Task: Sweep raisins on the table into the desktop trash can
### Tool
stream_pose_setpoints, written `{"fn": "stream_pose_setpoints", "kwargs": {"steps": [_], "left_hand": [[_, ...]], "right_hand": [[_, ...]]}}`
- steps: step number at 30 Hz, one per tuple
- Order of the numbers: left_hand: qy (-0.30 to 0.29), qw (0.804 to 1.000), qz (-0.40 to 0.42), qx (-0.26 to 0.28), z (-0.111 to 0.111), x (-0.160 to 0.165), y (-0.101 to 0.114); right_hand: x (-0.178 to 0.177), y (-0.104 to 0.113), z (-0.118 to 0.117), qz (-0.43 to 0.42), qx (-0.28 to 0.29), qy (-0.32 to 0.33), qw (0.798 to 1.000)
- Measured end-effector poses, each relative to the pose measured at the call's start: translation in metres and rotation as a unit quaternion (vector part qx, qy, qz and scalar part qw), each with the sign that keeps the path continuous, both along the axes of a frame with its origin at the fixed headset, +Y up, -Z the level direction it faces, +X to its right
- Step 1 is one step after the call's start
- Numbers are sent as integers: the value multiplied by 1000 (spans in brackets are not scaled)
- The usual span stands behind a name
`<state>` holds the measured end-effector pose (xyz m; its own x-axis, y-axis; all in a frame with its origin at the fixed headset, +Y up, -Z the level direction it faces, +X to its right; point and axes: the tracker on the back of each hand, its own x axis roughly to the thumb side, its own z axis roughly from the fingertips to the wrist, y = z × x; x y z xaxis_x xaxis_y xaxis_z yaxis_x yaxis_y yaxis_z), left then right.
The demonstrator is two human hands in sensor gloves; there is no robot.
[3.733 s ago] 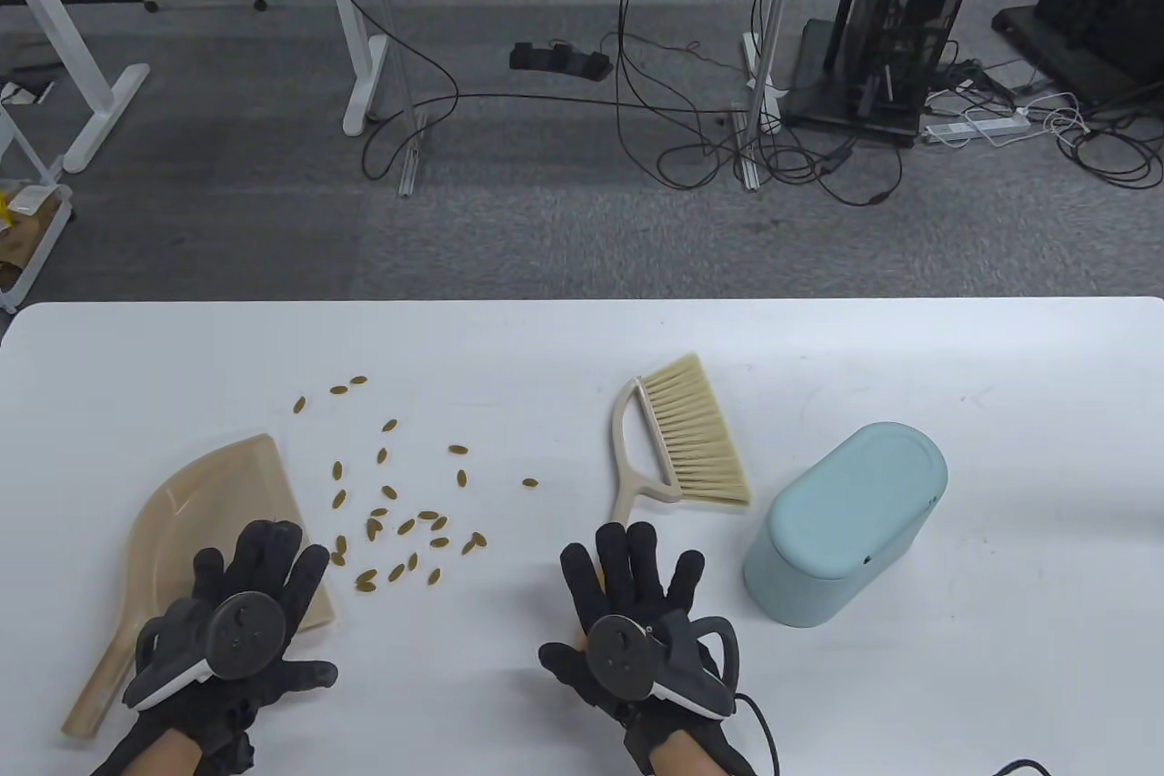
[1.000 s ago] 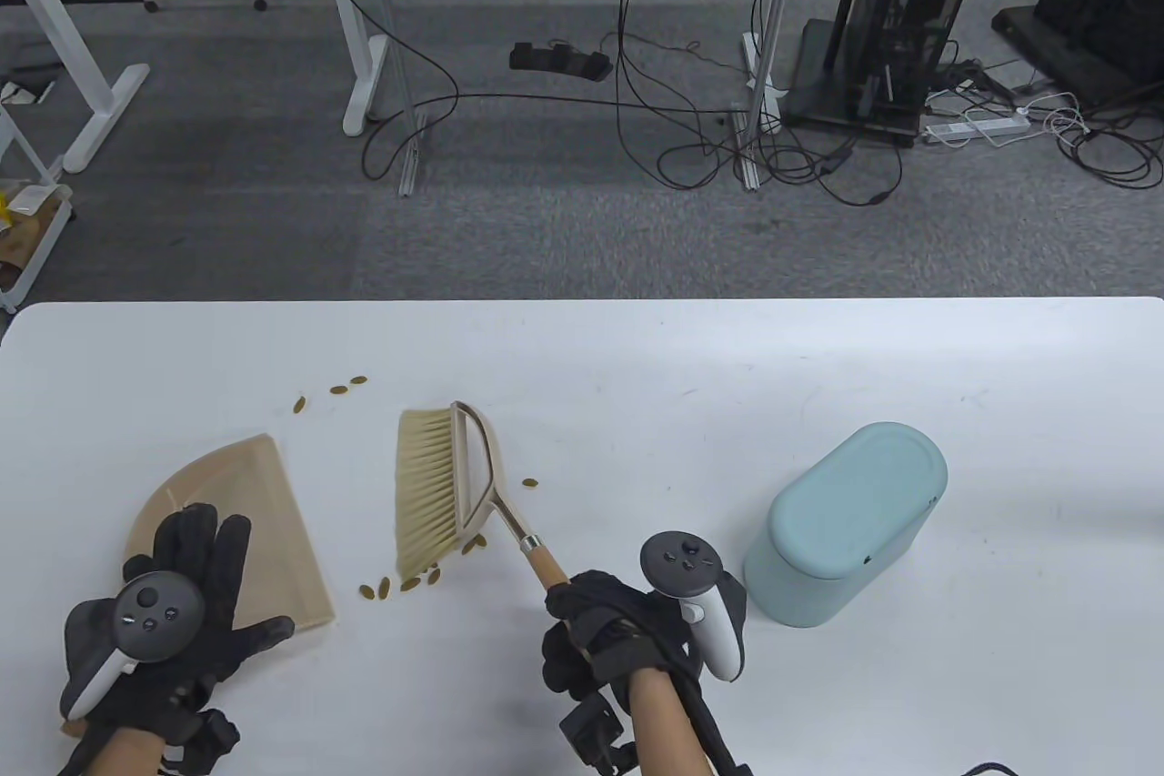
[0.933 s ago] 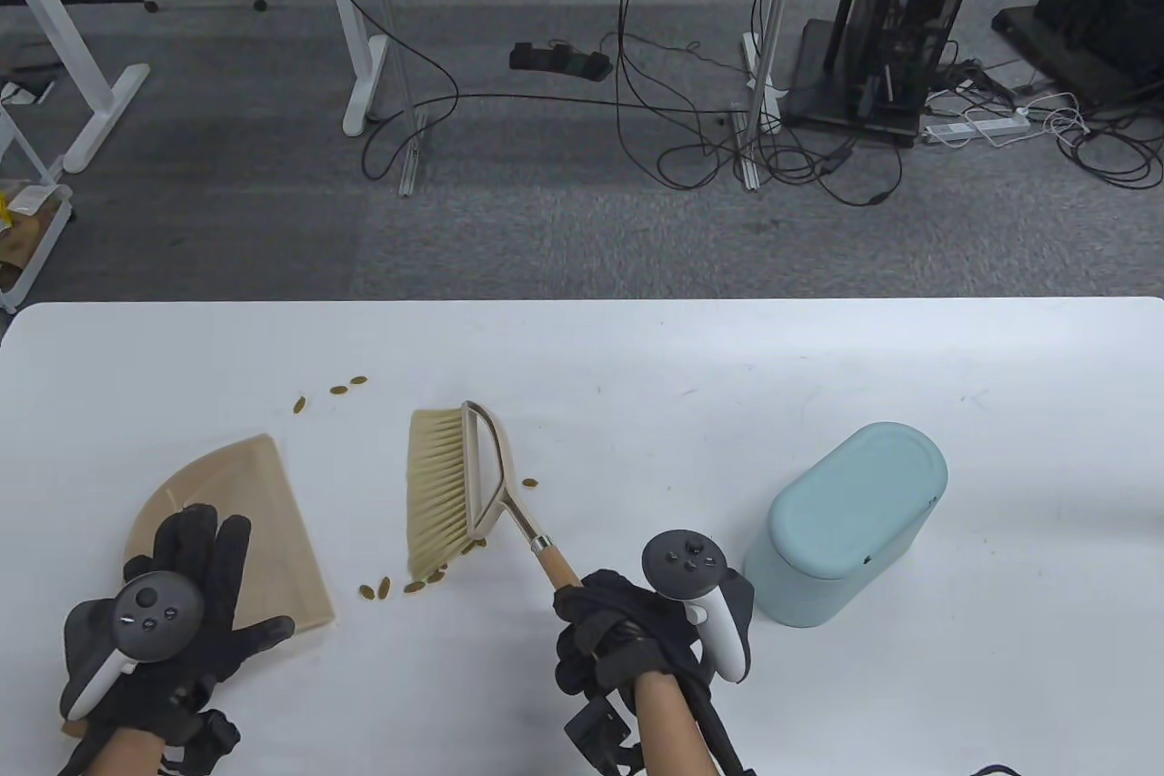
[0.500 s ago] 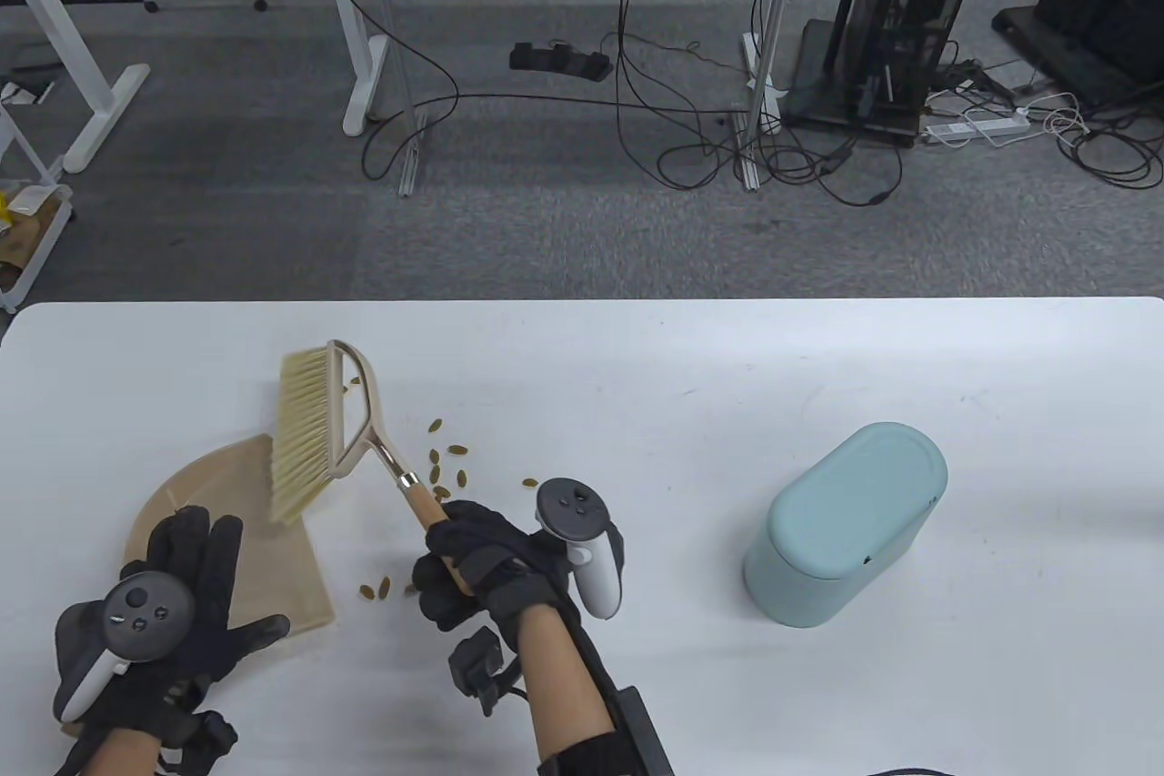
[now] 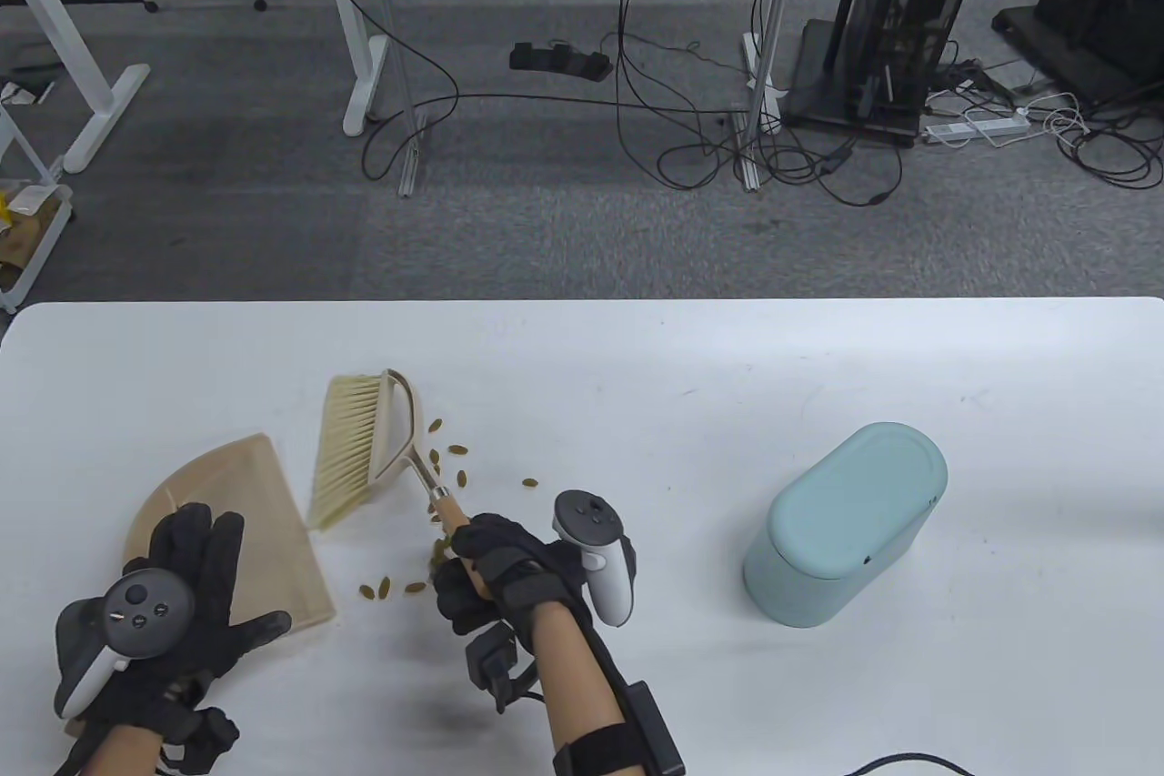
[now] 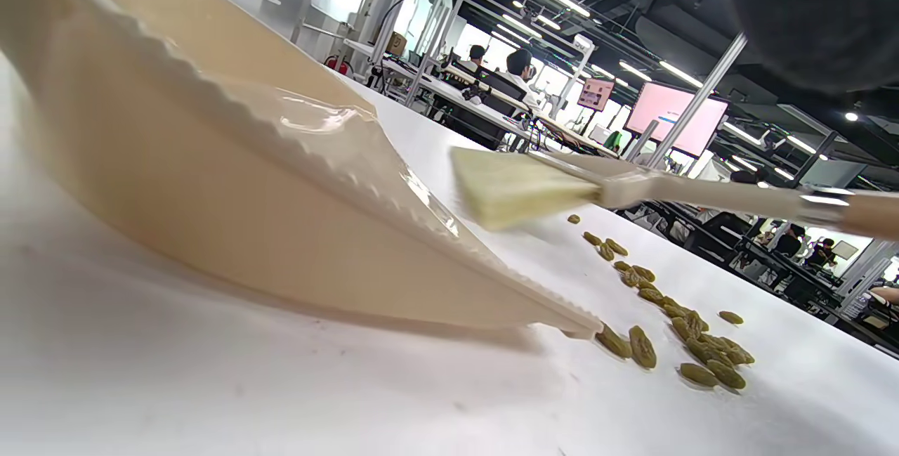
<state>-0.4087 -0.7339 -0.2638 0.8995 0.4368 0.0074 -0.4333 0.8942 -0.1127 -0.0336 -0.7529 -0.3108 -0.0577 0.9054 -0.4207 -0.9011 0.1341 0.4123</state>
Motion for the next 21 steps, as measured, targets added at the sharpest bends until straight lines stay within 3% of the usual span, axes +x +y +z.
{"fn": "stream_pose_setpoints", "kwargs": {"steps": [6, 9, 14, 21], "left_hand": [[5, 1000, -11, -11, -1, 0, -3], [8, 1000, -16, -16, -1, 0, -5], [12, 1000, -12, -16, 0, -1, -4], [8, 1000, -6, -15, -1, -2, -4]], "right_hand": [[66, 8, 39, 18, -7, -32, 999], [75, 14, 44, -10, 15, -42, 999], [36, 13, 28, -42, 50, -36, 997], [-44, -15, -12, -60, 33, 12, 998]]}}
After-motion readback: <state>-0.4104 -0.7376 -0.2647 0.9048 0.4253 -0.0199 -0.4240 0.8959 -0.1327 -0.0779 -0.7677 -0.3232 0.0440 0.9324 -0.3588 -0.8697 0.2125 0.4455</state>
